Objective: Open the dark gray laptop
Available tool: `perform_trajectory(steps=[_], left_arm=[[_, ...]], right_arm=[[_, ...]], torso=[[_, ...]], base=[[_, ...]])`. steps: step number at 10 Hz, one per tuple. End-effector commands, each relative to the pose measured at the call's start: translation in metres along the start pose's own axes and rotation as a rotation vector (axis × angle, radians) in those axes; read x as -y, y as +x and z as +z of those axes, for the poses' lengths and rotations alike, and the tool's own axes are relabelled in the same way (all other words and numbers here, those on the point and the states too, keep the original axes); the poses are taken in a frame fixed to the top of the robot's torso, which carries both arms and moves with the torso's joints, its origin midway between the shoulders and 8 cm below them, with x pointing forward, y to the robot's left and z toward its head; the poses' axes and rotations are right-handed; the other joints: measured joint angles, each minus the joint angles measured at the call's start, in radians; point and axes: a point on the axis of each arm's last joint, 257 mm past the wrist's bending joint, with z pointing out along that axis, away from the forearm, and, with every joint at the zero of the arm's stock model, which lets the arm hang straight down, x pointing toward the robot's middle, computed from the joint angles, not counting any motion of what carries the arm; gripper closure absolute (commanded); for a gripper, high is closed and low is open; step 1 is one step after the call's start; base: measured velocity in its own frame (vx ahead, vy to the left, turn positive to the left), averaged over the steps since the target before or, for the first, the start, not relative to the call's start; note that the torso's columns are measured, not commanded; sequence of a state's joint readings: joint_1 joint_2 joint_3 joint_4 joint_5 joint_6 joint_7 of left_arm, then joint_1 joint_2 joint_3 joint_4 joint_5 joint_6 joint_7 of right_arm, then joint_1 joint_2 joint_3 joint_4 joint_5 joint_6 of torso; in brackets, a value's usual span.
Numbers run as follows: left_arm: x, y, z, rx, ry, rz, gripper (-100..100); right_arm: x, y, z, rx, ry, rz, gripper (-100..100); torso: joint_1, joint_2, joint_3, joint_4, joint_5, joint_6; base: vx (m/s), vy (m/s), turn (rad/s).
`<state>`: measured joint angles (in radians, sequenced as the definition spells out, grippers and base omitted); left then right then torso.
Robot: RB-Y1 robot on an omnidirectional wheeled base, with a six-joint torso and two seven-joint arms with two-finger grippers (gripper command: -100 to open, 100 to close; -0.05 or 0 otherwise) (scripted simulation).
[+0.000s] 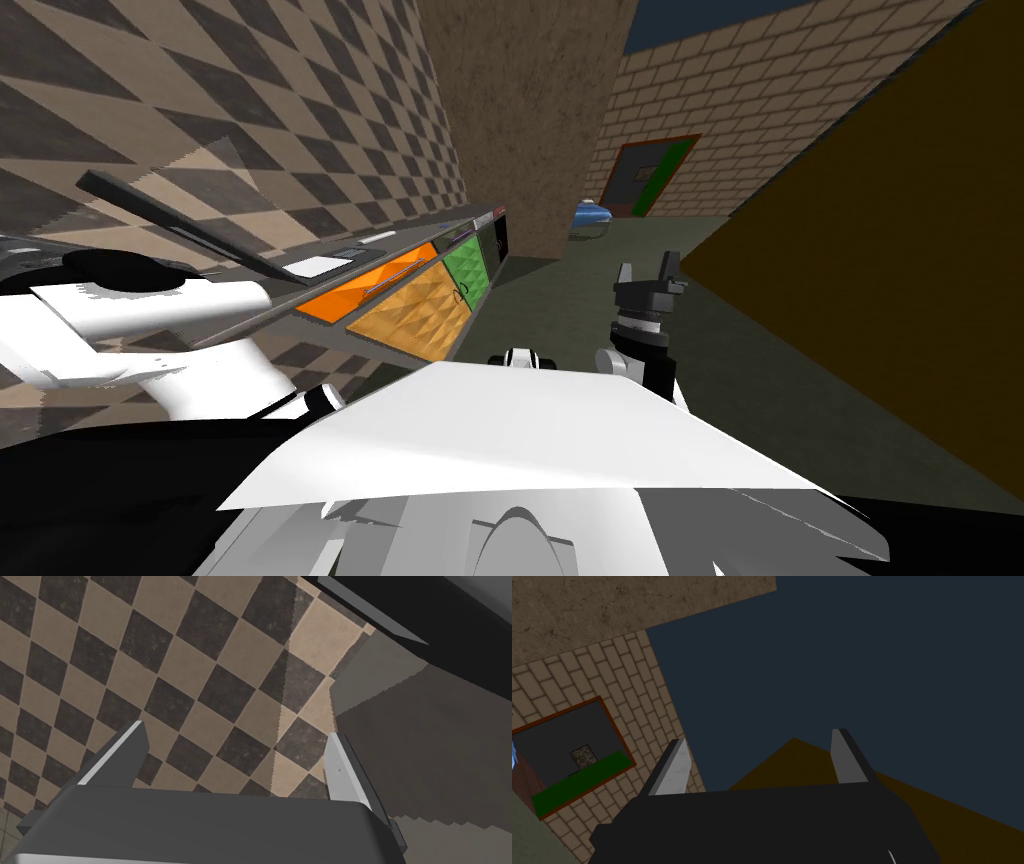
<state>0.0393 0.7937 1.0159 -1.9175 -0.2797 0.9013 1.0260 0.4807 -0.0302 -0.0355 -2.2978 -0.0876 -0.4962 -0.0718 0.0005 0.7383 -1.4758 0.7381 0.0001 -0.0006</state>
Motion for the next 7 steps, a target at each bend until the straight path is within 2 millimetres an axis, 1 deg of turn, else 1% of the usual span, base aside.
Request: perform_trajectory(steps=[1, 3, 4, 5, 7], left_arm=[[0.004, -0.02, 0.005, 0.07, -0.013, -0.049, -100], [0.013, -0.046, 0.011, 0.155, -0.018, -0.129, -100], [0.011, -0.05, 0.01, 0.168, -0.026, -0.129, -100], [0.013, -0.062, 0.012, 0.209, -0.03, -0.166, -100], [0.018, -0.083, 0.012, 0.28, -0.035, -0.229, -100]], right_arm=[[0.0, 0.0, 0.0, 0.0, 0.0, 0.0, 0], [0.0, 0.0, 0.0, 0.0, 0.0, 0.0, 0], [0.0, 0.0, 0.0, 0.0, 0.0, 0.0, 0], [0.0, 0.0, 0.0, 0.0, 0.0, 0.0, 0], [0.0, 0.0, 0.0, 0.0, 0.0, 0.0, 0]], torso=[[0.0, -0.001, 0.0, 0.0, 0.0, 0.001], [0.0, 0.0, 0.0, 0.0, 0.0, 0.001], [-0.002, -0.002, -0.001, -0.001, 0.0, 0.001], [0.0, -0.001, 0.0, 0.0, 0.0, 0.0], [-0.001, -0.002, -0.001, -0.001, 0.001, 0.004]], base=[[0.036, -0.037, -0.096], [0.053, -0.051, -0.211], [0.054, -0.046, -0.095], [0.045, -0.041, -0.148], [0.051, -0.045, -0.187]])
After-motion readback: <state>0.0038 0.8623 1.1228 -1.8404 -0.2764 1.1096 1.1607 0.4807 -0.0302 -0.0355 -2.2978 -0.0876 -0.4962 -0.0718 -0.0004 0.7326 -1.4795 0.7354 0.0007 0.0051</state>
